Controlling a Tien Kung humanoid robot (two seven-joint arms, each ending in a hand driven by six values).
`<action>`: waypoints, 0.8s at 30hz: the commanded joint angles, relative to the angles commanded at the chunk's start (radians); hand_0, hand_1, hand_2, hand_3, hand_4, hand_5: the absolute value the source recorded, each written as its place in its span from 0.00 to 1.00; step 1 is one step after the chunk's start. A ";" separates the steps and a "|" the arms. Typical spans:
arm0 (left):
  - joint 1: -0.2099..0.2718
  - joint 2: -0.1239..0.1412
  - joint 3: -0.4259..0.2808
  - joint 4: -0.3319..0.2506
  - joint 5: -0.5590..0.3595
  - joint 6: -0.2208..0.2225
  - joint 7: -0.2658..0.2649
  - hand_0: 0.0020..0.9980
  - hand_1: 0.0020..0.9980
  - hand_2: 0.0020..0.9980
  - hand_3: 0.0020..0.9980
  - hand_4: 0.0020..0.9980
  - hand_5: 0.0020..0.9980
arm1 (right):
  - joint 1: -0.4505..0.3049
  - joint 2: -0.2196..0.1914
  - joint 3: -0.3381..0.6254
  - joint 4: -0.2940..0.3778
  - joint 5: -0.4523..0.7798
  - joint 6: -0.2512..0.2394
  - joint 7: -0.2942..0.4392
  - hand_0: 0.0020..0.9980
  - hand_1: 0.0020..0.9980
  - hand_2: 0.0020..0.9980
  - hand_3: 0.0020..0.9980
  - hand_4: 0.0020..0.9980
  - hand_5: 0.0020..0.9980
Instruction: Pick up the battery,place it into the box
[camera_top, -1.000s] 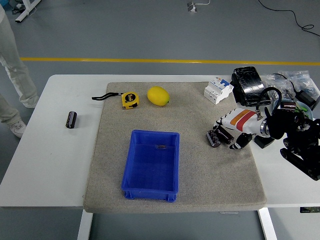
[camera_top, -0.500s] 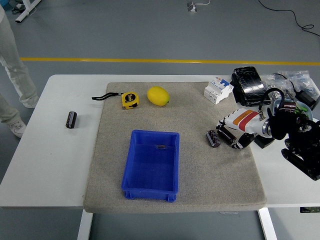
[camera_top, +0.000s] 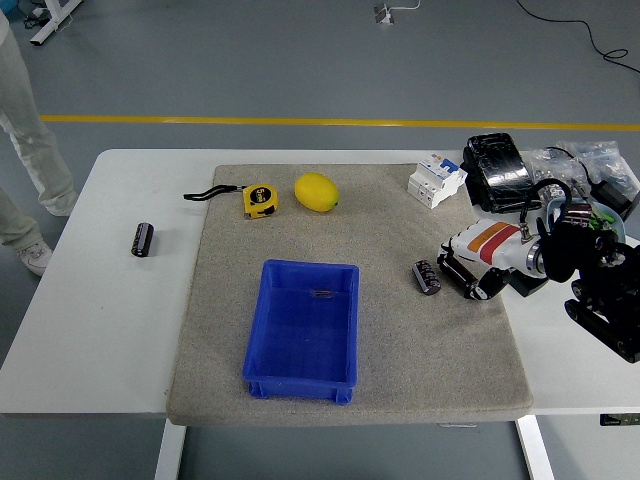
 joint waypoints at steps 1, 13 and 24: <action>0.000 0.000 -0.001 0.000 0.001 0.000 0.000 0.70 0.59 0.66 0.68 0.66 0.78 | 0.000 -0.001 0.000 0.001 0.000 0.000 0.000 0.55 0.55 0.62 0.62 0.74 0.20; 0.004 0.003 -0.011 0.001 0.018 -0.003 0.005 0.70 0.59 0.66 0.68 0.66 0.78 | 0.004 -0.020 0.023 0.048 -0.016 0.010 -0.008 0.54 0.54 0.60 0.60 0.72 0.19; 0.010 0.001 -0.011 0.004 0.000 0.004 0.000 0.70 0.59 0.66 0.68 0.66 0.78 | 0.026 -0.045 0.101 0.192 -0.100 0.037 -0.036 0.55 0.55 0.60 0.59 0.71 0.20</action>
